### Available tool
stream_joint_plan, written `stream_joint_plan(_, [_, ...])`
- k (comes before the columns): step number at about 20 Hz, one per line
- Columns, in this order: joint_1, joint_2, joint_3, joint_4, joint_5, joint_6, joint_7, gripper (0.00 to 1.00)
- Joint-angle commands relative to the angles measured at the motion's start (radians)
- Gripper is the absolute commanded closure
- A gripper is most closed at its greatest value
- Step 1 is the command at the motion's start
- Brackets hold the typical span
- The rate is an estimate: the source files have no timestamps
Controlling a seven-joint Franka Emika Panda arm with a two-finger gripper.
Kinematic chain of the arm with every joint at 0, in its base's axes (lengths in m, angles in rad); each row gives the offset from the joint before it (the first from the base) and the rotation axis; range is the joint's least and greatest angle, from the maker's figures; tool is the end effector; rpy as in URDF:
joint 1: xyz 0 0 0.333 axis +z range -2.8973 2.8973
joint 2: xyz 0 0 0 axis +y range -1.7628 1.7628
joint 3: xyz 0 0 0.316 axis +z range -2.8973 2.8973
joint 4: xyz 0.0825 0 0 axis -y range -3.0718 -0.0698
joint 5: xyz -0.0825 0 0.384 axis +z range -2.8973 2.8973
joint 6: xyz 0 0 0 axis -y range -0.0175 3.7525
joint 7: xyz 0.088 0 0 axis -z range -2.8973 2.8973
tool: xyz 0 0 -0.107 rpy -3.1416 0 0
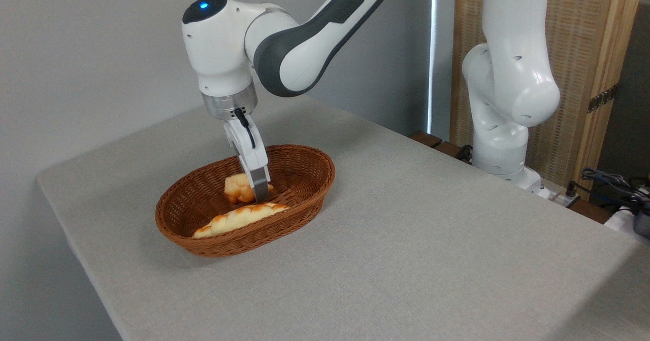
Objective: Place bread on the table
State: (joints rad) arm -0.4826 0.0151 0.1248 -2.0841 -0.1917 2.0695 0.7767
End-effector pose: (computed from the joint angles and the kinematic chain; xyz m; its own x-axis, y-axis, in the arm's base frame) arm 0.5077 -0.2005 0.4167 0.5096 -0.8559 0.0877 -0.8569 -0.4956 0.1420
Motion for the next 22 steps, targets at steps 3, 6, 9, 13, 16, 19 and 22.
stream_joint_plan(3, [-0.011,-0.003,0.010,-0.007,-0.003,0.021,-0.008,0.67])
stream_joint_plan(6, [-0.010,-0.012,0.012,-0.002,-0.003,0.020,-0.010,0.66])
stream_joint_plan(9, [-0.005,-0.036,0.022,0.027,-0.006,0.015,-0.013,0.63])
stream_joint_plan(13, [0.001,-0.058,0.071,0.076,-0.006,-0.032,-0.045,0.60])
stream_joint_plan(16, [0.001,-0.084,0.131,0.095,-0.002,-0.072,-0.039,0.57])
stream_joint_plan(19, [0.002,-0.102,0.205,0.101,0.015,-0.072,-0.033,0.57])
stream_joint_plan(22, [0.002,-0.118,0.251,0.102,0.096,-0.091,-0.036,0.54])
